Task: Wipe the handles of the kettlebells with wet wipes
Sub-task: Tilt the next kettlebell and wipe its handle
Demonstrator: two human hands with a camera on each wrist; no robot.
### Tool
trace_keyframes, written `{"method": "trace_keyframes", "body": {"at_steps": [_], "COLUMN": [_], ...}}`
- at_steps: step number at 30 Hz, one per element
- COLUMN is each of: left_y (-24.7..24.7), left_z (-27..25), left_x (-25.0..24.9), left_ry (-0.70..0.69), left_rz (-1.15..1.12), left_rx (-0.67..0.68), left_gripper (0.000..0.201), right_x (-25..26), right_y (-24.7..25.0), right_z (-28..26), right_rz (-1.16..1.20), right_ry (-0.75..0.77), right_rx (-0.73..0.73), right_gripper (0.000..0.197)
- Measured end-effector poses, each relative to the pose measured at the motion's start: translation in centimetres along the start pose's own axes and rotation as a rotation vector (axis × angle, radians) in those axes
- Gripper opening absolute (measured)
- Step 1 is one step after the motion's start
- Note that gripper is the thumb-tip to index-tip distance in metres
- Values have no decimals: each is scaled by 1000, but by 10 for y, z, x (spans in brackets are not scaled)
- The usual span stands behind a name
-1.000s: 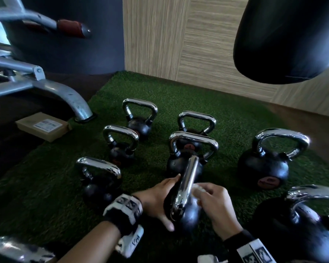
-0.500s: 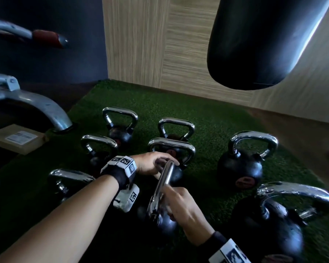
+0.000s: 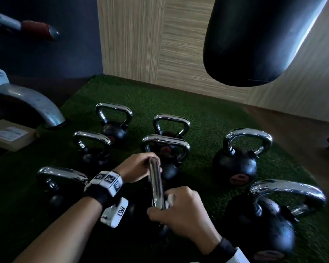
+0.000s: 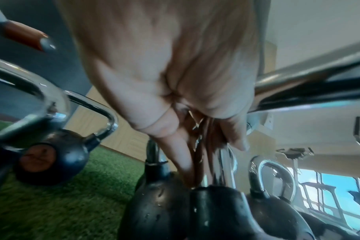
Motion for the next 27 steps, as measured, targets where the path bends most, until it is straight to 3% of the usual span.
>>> {"method": "trace_keyframes", "body": {"at_steps": [3,7,9,15,27], "left_y": [20,25,22,22,23], "left_z": [-34,-77,-90,-102,-121], "left_x": [14,10,5,0,-6], "left_ry": [118,194,214,251,225], "left_rz": [12,-20,-56,-109,-201], "left_rx": [-142,-305,-364,-400,-405], "left_gripper": [20,22,20,26,21], "right_x": [-16,-28,-30,-38,-33], "right_y": [16,27,29,33,36], "right_z": [-5,-6,-4,5,18], "right_rz": [-2,-100,-139,-145,-178], "right_ry": [18,46,48,9,-26], "right_rx": [-101,-197,-252,-237,-261], "right_gripper": [48,27,37,46,39]}}
Point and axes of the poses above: each hand's wrist, its own z-axis towards the middle knuckle, its own y-axis out of the back of the hand, x = y × z, the point moved 5 cm from there along z, towards the middle knuckle, and after that the axes turned 6 degrees about -y, right-handed, at the moved point
